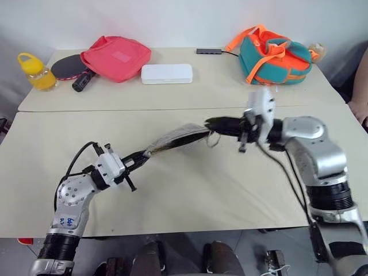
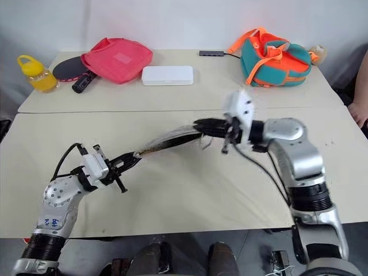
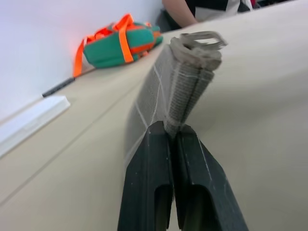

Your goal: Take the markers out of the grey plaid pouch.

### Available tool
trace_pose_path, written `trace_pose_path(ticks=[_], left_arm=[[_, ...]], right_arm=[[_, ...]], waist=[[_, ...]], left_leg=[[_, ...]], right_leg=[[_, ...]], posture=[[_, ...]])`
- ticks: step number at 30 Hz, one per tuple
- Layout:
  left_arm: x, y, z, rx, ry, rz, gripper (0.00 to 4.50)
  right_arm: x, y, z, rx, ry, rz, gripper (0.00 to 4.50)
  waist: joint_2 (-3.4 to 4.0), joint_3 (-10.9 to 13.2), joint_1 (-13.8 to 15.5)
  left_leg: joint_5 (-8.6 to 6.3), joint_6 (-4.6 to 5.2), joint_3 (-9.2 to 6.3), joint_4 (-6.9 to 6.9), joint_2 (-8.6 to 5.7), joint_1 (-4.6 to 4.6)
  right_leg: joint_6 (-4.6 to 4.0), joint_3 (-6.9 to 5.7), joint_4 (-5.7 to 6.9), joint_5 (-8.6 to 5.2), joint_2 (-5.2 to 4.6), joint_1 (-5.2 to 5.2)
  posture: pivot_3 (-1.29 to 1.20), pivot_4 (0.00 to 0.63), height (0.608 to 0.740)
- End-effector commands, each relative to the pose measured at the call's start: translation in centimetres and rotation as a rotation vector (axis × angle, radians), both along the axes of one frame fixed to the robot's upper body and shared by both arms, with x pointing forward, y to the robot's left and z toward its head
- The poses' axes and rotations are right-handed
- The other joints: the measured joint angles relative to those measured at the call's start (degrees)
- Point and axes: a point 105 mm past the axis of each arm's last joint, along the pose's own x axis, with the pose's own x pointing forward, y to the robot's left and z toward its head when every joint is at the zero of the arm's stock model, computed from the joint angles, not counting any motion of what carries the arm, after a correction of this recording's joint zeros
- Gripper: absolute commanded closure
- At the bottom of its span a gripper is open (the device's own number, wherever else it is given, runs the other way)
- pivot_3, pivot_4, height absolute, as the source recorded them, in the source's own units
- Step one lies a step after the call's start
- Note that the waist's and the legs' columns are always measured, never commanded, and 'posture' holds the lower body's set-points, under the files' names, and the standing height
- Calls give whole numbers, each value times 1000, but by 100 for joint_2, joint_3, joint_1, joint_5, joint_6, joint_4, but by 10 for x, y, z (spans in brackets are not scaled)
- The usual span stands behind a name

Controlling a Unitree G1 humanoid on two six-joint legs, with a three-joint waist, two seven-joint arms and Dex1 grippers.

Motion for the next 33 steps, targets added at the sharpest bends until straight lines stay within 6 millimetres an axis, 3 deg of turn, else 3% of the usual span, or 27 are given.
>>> trace_pose_path(ticks=[1, 10, 13, 17, 21, 33], left_arm=[[-3, -8, 11, -20, -40, -33, 4500], [-2, -17, 10, -35, -27, -47, 4500], [-2, -19, 9, -35, -23, -50, 4500], [-2, -20, 6, -21, -19, -46, 4500], [0, -19, 8, -35, -18, -39, 4500], [-3, -26, 9, -28, -13, -63, 4500]], right_arm=[[3, 4, 0, -30, -96, -28, 4470], [7, 4, -23, -135, -147, -10, 4470], [11, 0, -6, -25, -126, -37, 4470], [4, -6, -1, -7, -99, -6, 4470], [-2, -5, -14, -48, -84, 18, 4470], [17, -8, -30, -173, -205, -65, 4470]], waist=[[0, 0, 1], [0, 0, -14], [-1, 0, -4], [-1, 0, -4], [-1, 0, -3], [-1, 0, -8]], left_leg=[[0, 0, 0, 0, -1, -1], [2, -2, 0, -1, 0, 2], [1, -2, 0, 0, 0, 1], [2, -2, -2, 0, -1, 1], [1, -2, -4, -1, 0, 1], [2, -2, -2, 1, -1, 2]], right_leg=[[0, 0, -2, 0, -1, 0], [0, -1, 1, 0, 1, -1], [0, -1, 1, 0, 1, -1], [0, -1, 1, 0, 1, 0], [0, -1, 1, 0, 1, 0], [0, -1, 1, 0, 1, 1]], posture=[[0, 150, 740], [0, 150, 740], [0, 150, 740], [0, 150, 740], [0, 150, 740], [0, 150, 740]])
